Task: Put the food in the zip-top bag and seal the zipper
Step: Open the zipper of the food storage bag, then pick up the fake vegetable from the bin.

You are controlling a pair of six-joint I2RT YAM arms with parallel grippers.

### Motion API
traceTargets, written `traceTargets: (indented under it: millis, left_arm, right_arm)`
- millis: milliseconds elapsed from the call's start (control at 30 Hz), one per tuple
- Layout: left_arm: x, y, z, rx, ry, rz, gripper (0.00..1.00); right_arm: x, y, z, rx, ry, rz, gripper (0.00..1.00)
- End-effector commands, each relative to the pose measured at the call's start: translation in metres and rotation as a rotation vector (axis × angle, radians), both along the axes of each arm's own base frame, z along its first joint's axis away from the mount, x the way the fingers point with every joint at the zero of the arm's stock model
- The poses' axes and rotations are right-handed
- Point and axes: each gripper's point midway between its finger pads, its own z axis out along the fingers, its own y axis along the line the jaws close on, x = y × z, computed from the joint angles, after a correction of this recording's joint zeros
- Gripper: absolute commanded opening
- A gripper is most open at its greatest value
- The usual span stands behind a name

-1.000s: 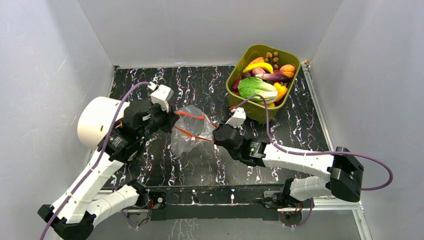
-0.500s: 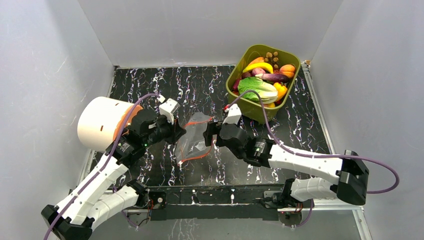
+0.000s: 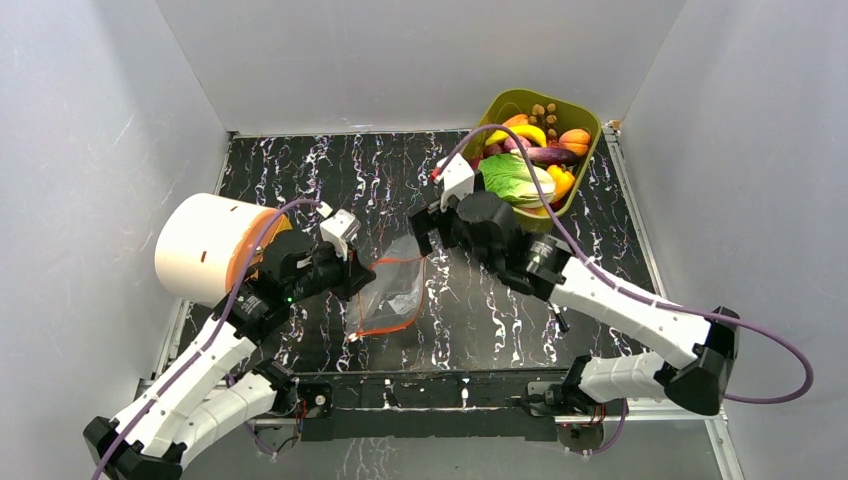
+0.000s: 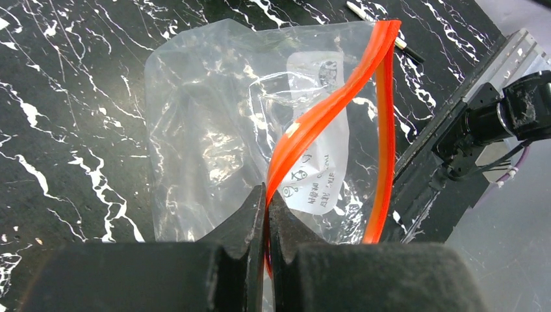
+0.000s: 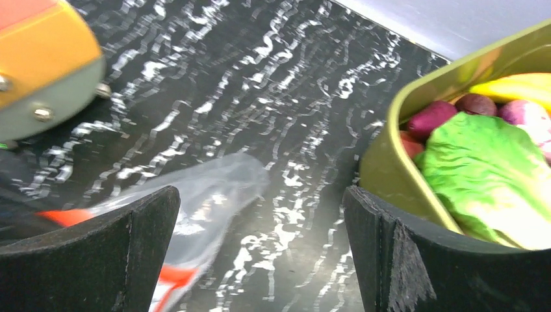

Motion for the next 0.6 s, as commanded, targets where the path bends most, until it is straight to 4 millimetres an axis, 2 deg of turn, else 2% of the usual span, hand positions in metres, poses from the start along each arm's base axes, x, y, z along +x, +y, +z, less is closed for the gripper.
traceTargets:
  millis: [0,133,267,367,567]
  left_arm:
    - [-0.006,-0.004,0.001,-0.047,-0.018,-0.027,0.00]
    - [-0.006,-0.002,-0.005,-0.054,-0.017,-0.014,0.00]
    - [-0.009,-0.002,-0.011,-0.060,-0.009,-0.016,0.00]
    - [-0.012,-0.001,-0.009,-0.070,-0.013,-0.019,0.00]
    - [-0.017,0.001,-0.005,-0.095,-0.038,-0.022,0.00]
  right_arm:
    - [0.040,-0.022,-0.002,-0.120,-0.001,0.024,0.97]
    - [0.076,-0.056,-0.002,-0.188,-0.003,0.008,0.96]
    - [0.108,-0.092,-0.008,-0.343,-0.014,0.002,0.96]
    - [0.131,-0.121,-0.007,-0.383,0.022,-0.040,0.96]
    - [0.164,-0.169,-0.033,-0.518,0.143,-0.103,0.94]
